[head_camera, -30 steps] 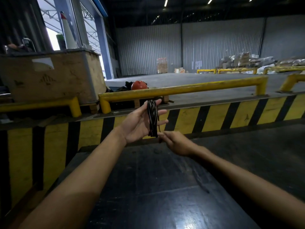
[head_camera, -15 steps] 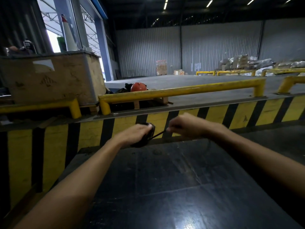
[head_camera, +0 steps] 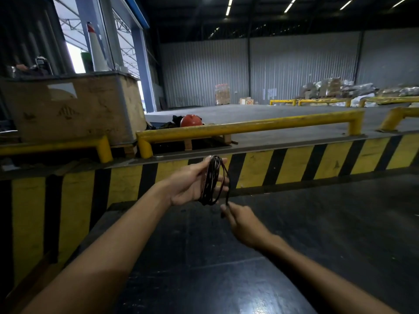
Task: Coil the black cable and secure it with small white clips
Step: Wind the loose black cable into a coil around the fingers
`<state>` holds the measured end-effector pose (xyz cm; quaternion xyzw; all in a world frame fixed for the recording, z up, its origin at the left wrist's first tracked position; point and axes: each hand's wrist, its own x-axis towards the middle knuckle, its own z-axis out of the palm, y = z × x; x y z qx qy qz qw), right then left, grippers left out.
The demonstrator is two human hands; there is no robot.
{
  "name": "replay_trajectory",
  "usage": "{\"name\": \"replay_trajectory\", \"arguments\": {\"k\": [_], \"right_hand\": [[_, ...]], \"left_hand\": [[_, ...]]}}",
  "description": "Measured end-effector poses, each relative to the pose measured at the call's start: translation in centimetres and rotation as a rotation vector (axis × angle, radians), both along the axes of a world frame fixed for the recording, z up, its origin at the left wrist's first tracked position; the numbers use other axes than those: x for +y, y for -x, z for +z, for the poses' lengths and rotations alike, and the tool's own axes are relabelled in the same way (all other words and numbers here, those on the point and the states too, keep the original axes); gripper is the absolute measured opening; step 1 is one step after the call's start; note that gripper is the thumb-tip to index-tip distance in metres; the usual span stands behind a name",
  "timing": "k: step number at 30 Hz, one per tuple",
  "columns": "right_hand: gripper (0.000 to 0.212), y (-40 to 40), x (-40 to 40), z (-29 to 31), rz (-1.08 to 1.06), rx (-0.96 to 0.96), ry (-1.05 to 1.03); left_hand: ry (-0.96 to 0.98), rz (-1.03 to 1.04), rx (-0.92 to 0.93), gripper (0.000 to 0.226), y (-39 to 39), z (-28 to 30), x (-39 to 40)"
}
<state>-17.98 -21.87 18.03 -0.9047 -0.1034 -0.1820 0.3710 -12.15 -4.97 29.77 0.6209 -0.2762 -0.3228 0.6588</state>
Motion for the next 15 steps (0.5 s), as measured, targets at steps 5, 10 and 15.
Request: {"name": "replay_trajectory", "arguments": {"k": [5, 10, 15], "right_hand": [[0.034, -0.5, 0.2, -0.1, -0.040, 0.056, 0.135], [0.027, -1.1, -1.6, 2.6, -0.175, 0.063, 0.127], [0.025, 1.6, 5.2, 2.4, 0.104, 0.120, 0.262]], "left_hand": [[-0.056, -0.017, 0.040, 0.039, -0.5, 0.5, 1.5], [0.098, -0.124, 0.089, 0.043, 0.1, 1.3, 1.8], [0.176, 0.098, 0.048, 0.039, 0.5, 1.9, -0.5]]}}
